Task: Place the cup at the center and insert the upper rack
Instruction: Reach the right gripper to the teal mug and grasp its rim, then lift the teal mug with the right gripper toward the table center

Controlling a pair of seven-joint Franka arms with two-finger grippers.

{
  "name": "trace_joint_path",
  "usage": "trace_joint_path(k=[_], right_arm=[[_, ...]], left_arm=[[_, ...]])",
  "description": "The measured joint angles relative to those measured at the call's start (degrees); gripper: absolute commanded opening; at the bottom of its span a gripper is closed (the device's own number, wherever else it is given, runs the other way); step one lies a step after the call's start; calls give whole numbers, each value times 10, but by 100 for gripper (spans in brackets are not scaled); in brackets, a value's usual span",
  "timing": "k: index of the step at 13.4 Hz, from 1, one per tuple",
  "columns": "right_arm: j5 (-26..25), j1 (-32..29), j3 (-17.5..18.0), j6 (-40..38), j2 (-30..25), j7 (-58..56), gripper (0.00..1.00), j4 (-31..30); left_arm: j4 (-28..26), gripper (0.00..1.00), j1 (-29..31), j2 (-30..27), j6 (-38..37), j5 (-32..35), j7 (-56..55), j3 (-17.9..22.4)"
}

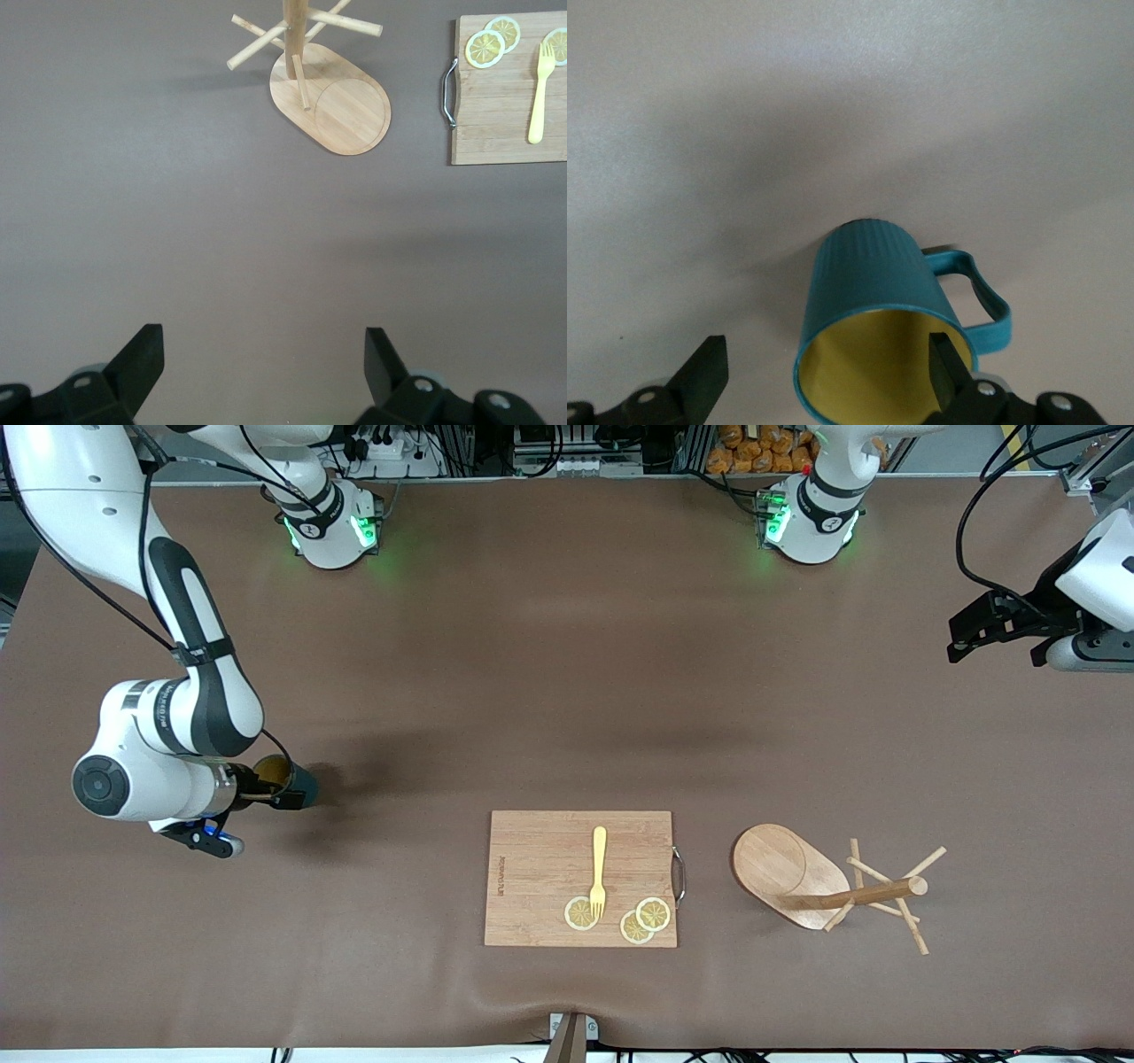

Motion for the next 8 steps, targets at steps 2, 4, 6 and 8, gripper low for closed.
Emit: trace_joint_path(k=[2, 4, 6, 8], right_arm=[[5, 0, 0, 6, 9, 5, 31, 0], [9, 2, 0, 7, 12, 12, 0, 0], [9, 6, 0, 7, 12, 20, 0, 0], [9, 8, 0, 6, 12, 22, 0, 0]], left_arm=[[-1, 100, 0, 0, 0, 0, 0, -3], [-1, 100, 0, 0, 0, 0, 0, -4], [-3, 100, 0, 0, 0, 0, 0, -4], [-4, 100, 0, 0, 0, 0, 0, -4]])
